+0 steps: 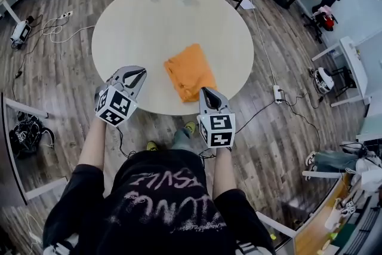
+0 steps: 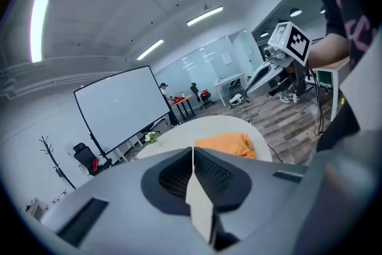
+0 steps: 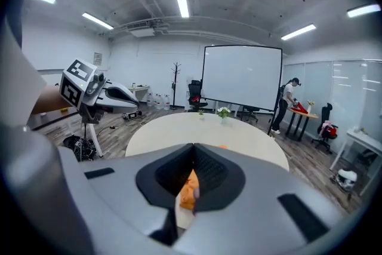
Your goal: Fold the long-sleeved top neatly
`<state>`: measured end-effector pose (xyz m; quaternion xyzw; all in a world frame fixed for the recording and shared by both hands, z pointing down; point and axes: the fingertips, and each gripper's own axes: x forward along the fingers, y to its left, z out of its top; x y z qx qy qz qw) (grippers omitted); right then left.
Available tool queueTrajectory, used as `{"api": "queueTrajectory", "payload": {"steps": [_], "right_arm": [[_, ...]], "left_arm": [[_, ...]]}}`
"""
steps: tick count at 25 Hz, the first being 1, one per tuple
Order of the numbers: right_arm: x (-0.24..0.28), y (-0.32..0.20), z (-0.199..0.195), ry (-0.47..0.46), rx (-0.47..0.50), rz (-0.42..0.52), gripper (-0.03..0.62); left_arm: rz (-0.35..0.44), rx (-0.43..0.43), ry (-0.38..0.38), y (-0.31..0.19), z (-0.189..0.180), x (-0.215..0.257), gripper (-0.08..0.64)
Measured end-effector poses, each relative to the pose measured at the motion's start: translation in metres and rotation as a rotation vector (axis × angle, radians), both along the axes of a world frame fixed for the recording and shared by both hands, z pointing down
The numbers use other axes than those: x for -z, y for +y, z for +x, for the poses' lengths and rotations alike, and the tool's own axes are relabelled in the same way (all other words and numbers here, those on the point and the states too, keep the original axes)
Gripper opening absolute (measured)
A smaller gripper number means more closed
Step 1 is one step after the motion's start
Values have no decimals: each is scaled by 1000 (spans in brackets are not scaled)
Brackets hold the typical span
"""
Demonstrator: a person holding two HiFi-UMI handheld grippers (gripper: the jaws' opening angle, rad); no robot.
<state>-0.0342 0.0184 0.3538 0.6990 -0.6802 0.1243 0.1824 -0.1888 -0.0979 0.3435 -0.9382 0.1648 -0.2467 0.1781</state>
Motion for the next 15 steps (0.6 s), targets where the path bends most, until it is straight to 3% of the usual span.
{"api": "queueTrajectory", "payload": {"steps": [8,13,15], "right_arm": [[32,6,15,-13,-59,110,5],[50,14,26,-78,-122,182,5],[58,17,29,-87,-141,207,5]], "left_arm": [[-87,139,211,-2,-28,37,11],[-129,193,314,1,-46,51,11],[-175,226,390,-4,-56,57,11]]}}
